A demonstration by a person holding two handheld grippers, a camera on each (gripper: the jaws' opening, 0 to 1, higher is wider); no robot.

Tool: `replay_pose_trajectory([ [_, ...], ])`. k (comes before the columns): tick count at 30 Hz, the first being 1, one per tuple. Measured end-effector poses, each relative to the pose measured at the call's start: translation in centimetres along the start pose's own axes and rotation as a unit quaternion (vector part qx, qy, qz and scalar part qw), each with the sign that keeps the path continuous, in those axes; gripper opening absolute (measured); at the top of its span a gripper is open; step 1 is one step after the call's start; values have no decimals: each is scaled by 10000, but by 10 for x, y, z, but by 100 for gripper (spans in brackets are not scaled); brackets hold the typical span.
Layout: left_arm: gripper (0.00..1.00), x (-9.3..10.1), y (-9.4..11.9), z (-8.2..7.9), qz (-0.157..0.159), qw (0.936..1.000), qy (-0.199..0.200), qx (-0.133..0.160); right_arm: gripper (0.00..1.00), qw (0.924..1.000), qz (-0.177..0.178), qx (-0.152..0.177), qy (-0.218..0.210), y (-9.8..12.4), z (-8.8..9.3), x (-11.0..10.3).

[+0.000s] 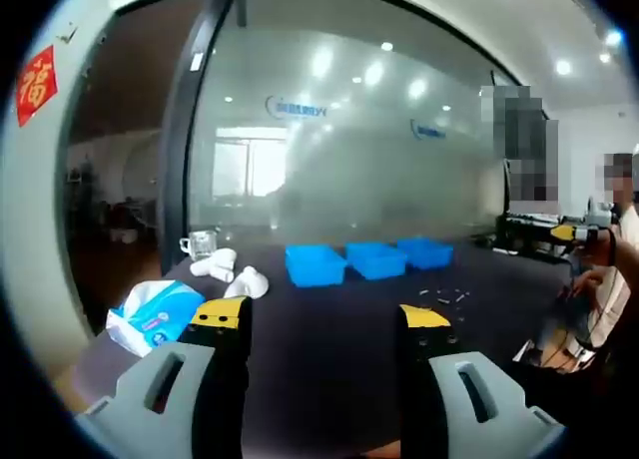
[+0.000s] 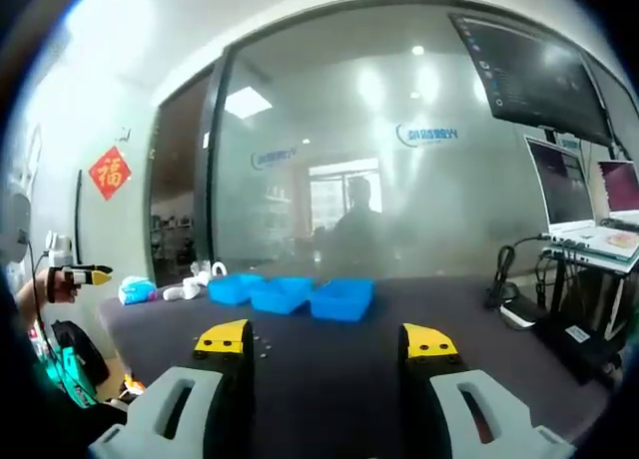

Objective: Sort the screws, nuts, and washers into the corresponding bins

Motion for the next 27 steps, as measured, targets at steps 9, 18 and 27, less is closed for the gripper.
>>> replay_pose_trajectory([
  [9,56,3,0,3,274,9994,116,-170,54,9997,-188,-98,83,-6,2,1],
  [18,56,7,-3,1,751,9959,309,-395,54,9972,-643,-256,270,-17,2,0],
  [27,57,28,-11,5,1334,9875,4,-838,54,9865,-1462,-469,575,-29,2,-14],
])
Point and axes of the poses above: the point that each gripper's makers call its tool centre point, and the gripper's own axes: y roughly backward along the fingers, x roughly to its right, z roughly out of its underside, the point moved 8 cm from there along y, roughly backward along the fingers, and after that the axes turned 15 degrees about y, right-handed, at the moved point
